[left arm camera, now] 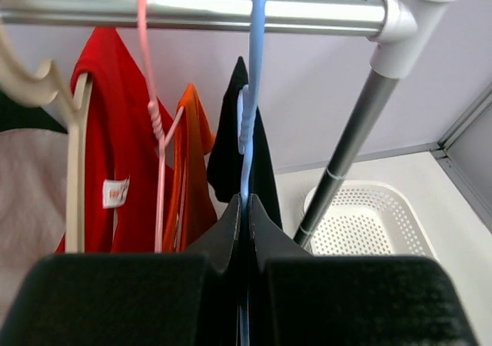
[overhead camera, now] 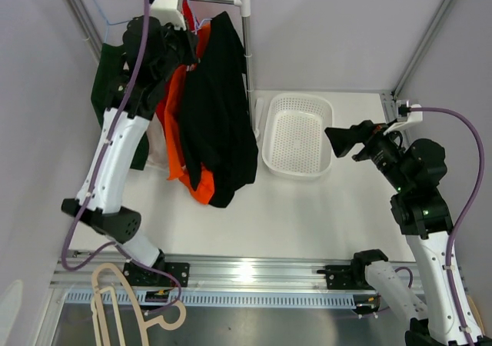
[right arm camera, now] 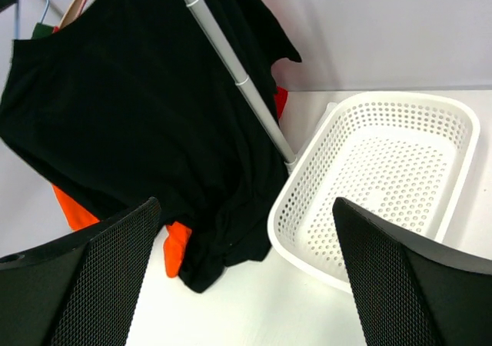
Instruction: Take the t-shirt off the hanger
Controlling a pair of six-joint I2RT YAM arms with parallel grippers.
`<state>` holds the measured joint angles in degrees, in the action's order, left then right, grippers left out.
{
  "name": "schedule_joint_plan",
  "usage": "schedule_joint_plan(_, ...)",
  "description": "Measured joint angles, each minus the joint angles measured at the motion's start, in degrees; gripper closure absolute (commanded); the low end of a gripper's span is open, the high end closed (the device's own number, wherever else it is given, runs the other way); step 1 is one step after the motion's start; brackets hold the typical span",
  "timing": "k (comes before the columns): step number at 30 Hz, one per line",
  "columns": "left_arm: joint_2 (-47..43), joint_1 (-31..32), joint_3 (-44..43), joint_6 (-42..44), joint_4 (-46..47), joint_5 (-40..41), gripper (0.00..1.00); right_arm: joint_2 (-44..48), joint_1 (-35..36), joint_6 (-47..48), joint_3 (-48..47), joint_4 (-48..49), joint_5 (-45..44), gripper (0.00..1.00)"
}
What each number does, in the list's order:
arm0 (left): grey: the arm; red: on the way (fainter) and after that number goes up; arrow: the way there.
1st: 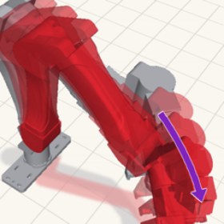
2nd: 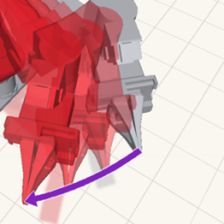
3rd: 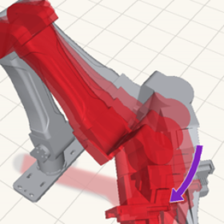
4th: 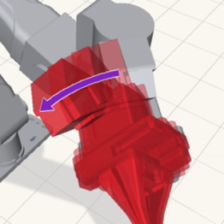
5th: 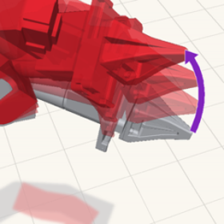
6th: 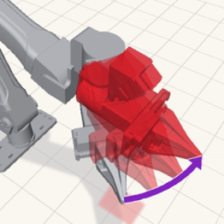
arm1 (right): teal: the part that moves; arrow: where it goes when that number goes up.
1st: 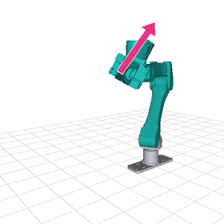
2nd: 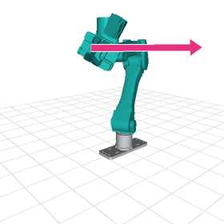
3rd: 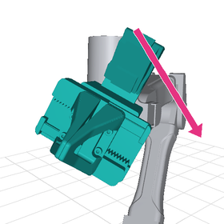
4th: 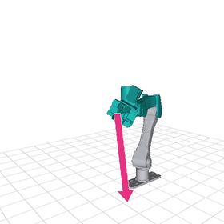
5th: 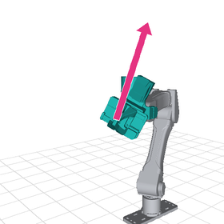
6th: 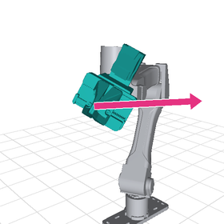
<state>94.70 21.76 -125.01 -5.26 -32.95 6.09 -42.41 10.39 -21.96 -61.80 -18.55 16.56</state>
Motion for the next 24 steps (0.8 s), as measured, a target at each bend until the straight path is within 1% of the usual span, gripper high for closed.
schedule_joint_plan(4,-6.7,1.3,6.4,-1.4,1.1,2.4,0.99,-1.0,0.4,1.1,0.0,0.1,2.8,0.01)
schedule_joint_plan(7,-10.3,2.9,9.4,-3.3,1.0,4.7,0.99,-2.6,2.0,2.5,0.0,0.2,5.4,0.01)
schedule_joint_plan(9,-12.6,5.3,12.0,-4.4,1.2,8.3,0.99,-3.7,4.2,3.5,0.0,0.3,6.7,0.01)
schedule_joint_plan(12,-15.3,10.5,15.2,-5.5,1.1,17.2,0.99,-5.9,8.6,4.7,0.1,0.8,7.9,0.0)
schedule_joint_plan(14,-15.6,14.2,15.7,-6.3,0.8,24.2,0.99,-6.8,12.5,5.5,0.1,1.5,8.1,0.01)
schedule_joint_plan(17,-14.6,17.4,14.4,-8.0,-1.3,32.4,0.99,-7.7,20.2,7.3,0.1,3.5,6.8,0.01)
schedule_joint_plan(21,-11.3,18.7,10.0,-12.6,-5.8,41.0,0.99,-9.6,30.0,10.3,0.1,6.5,2.9,0.0)
schedule_joint_plan(24,-9.9,20.4,9.1,-15.2,-8.3,46.2,0.99,-12.3,37.6,12.9,0.1,9.2,-2.0,0.01)
